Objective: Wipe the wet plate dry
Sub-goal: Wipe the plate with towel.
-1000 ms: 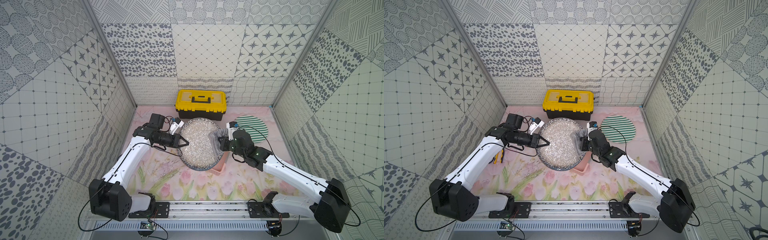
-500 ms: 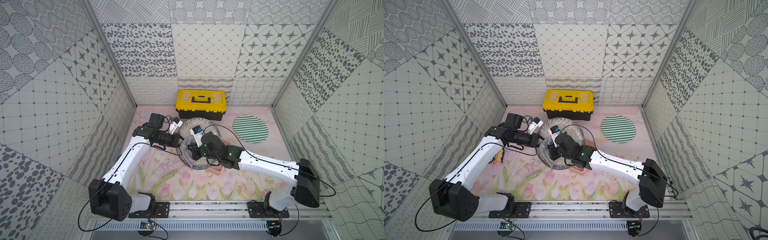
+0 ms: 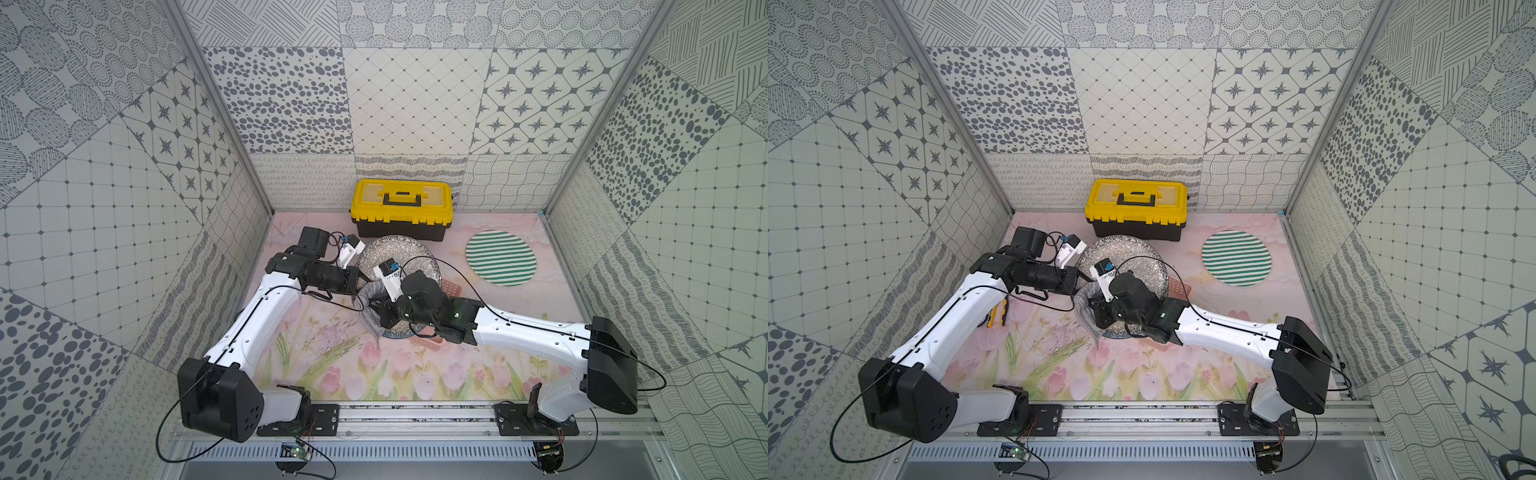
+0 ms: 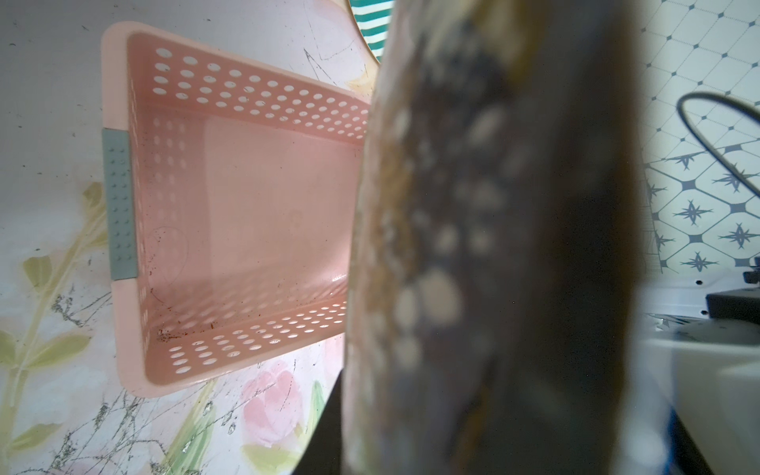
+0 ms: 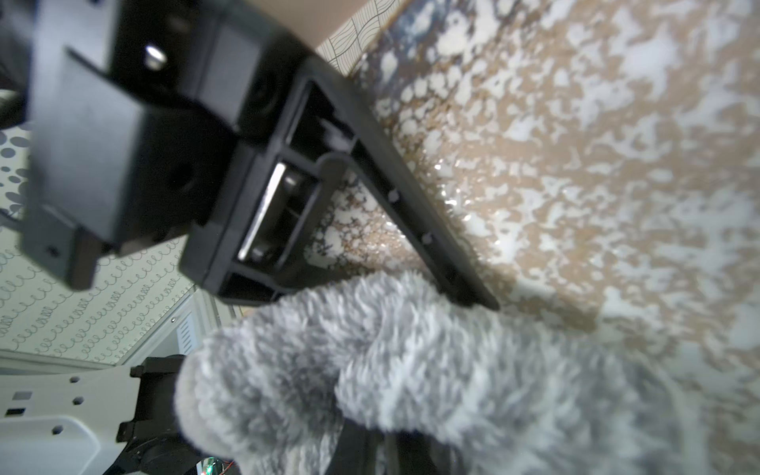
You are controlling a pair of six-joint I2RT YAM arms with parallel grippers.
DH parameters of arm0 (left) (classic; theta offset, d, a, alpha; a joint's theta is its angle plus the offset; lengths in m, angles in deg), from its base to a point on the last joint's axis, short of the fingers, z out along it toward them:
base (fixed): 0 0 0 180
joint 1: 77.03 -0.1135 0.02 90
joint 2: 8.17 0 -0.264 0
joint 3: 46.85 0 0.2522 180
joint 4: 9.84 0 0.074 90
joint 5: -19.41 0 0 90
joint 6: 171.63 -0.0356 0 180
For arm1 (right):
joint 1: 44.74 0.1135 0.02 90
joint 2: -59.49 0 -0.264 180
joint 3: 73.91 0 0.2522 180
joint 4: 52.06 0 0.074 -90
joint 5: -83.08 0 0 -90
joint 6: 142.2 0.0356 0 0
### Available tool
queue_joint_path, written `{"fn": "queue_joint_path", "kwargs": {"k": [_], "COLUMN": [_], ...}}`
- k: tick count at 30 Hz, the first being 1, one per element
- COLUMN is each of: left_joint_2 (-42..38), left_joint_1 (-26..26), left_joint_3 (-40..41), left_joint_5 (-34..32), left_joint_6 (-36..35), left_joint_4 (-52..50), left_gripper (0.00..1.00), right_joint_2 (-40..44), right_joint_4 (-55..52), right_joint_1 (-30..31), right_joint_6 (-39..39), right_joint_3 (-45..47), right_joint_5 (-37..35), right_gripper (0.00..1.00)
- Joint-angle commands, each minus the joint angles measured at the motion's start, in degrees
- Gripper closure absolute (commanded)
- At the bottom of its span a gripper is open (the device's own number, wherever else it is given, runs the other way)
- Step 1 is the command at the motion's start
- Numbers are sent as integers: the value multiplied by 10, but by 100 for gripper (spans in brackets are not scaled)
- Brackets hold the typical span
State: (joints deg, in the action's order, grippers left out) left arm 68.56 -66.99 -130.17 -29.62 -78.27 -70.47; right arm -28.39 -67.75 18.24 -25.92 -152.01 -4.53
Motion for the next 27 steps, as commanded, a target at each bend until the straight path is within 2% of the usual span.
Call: {"fn": "queue_joint_path", "kwargs": {"k": [1,6,10,14,27], "left_joint_2": [-9,-11,-11,-11,-18], "left_joint_1": [5,4,5,4,4], "left_joint_3": [-14,-13,-11,-14,-15], "left_joint_5": [260,258,257,257,258], "left_joint_6": [31,33,32,34,35], "left_joint_4": [140,141,141,142,139], "left_gripper": [100,100,100,100,100], "right_joint_2": [-13,-34,-27,-9,109], "right_joint_4": [4,4,5,10,-15], "right_joint_1": [17,22,21,3,-75], "right_joint_6": [-13,-15,-2,21,111], "right_joint_3": [5,-17,-2,42,213], "right_joint_5": [63,80,38,22,-118], "right_gripper": [100,100,100,100,100]}}
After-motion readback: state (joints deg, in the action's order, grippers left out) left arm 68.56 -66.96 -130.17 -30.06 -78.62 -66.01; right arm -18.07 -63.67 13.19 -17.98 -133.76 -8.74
